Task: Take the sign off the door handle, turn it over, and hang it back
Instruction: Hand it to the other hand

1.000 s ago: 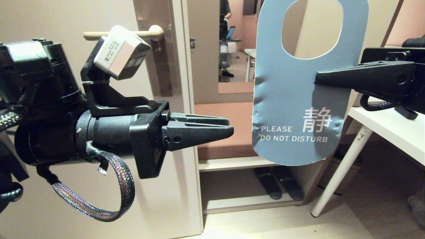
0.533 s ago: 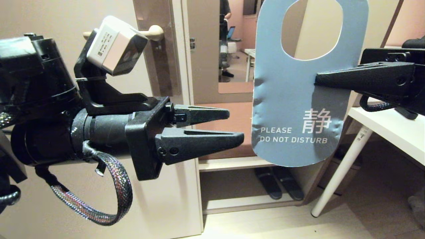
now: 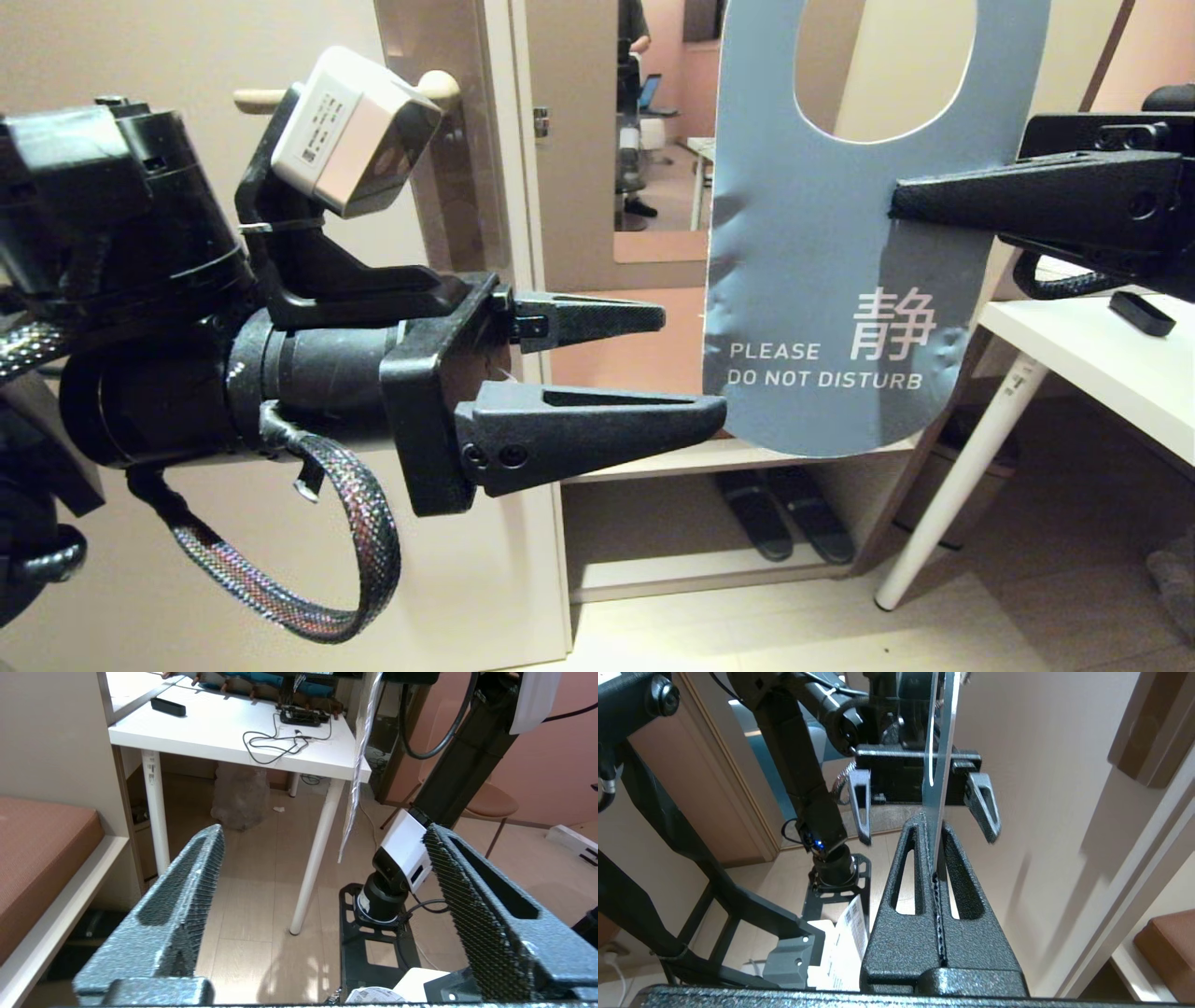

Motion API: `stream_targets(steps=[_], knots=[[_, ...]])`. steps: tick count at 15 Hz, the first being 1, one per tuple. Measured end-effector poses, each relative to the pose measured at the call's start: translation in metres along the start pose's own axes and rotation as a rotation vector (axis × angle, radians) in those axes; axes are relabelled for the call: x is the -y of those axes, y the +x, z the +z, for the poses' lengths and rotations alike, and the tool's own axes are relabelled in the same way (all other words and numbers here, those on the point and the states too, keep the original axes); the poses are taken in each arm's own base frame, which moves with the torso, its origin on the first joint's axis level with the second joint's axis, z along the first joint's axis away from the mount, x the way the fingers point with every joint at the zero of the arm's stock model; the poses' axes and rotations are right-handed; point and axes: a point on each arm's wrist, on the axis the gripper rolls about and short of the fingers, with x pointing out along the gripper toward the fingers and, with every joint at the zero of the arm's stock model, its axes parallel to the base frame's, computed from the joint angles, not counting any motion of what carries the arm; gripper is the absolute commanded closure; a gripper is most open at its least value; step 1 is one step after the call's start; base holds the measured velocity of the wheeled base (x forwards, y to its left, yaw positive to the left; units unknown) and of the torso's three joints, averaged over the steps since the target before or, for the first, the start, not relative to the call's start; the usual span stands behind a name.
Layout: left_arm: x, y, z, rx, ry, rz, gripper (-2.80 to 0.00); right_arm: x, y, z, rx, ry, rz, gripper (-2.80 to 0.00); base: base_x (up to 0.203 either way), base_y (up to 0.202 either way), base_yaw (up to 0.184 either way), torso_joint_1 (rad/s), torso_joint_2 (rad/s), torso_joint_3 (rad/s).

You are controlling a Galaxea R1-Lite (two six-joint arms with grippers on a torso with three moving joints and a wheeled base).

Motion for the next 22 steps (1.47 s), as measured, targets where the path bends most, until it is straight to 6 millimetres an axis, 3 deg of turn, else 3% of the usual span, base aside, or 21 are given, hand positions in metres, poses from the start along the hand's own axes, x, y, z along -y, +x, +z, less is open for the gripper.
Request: stream_targets(steps=[6,11,22], knots=[[-0.005,0.005,0.003,0.006,0.004,0.000,-2.80,0.004,0.010,0.006,0.004,-0.014,0.026,0.00,0.000,0.000,0.000,0.000,0.00,0.000],[-0.010,0.021,0.008,0.011,0.014,-0.028,-2.80,0.007,0.015,0.006,-0.002,-0.008,0.037,0.00,0.000,0.000,0.000,0.000,0.00,0.000],[-0.007,0.039,0.001,-0.010,0.005,-0.080,-2.80,0.009,0.027,0.005,0.013,-0.034,0.073,0.00,0.000,0.000,0.000,0.000,0.00,0.000]])
